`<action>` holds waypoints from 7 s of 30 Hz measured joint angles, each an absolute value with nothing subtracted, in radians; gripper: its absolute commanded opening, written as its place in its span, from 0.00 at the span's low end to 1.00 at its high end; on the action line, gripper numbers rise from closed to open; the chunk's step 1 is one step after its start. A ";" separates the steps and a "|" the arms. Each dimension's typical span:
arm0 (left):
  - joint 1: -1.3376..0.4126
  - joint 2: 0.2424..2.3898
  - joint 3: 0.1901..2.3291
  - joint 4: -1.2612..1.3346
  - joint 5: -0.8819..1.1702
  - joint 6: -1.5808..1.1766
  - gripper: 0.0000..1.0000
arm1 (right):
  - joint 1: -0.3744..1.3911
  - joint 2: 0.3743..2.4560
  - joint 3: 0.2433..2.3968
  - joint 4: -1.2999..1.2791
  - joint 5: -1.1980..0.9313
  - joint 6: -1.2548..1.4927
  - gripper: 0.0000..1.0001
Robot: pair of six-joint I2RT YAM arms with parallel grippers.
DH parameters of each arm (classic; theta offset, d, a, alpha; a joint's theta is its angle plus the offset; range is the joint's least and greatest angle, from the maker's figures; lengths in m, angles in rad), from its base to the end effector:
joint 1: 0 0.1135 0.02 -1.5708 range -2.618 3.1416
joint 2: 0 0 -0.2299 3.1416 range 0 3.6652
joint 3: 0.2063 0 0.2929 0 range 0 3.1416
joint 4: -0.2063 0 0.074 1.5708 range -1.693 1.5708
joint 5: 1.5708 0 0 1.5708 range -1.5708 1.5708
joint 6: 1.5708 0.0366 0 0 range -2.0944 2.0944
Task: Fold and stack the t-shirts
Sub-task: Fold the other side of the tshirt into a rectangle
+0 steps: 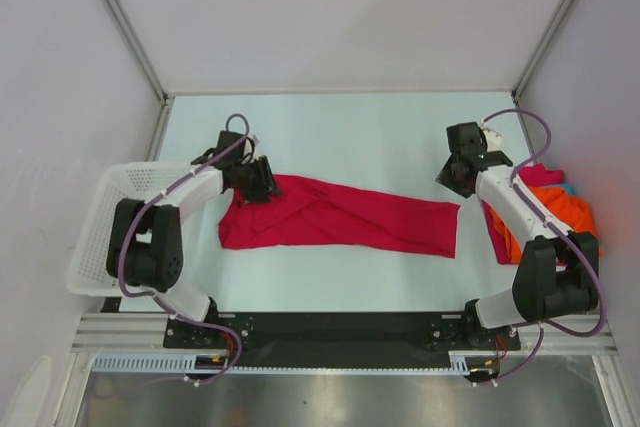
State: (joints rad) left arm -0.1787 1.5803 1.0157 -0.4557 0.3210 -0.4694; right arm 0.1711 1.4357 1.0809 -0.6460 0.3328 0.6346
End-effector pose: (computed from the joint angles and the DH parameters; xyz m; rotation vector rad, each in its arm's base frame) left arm 0.3457 -0.0742 0.1480 -0.2637 2.6376 -0.6445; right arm 0.3344 0.0456 0.2065 0.6914 2.3959 -0.0988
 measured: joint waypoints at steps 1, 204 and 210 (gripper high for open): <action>-0.196 1.600 1.013 -0.443 0.324 -0.476 0.47 | 0.173 1.431 1.080 -0.649 0.328 0.635 0.43; -0.392 1.426 0.877 -0.584 -0.197 -0.577 0.71 | 0.129 1.272 0.956 -0.664 0.224 0.536 0.27; -0.392 1.448 0.843 -0.562 -0.217 -0.588 0.71 | 0.126 1.274 0.953 -0.659 0.223 0.514 0.27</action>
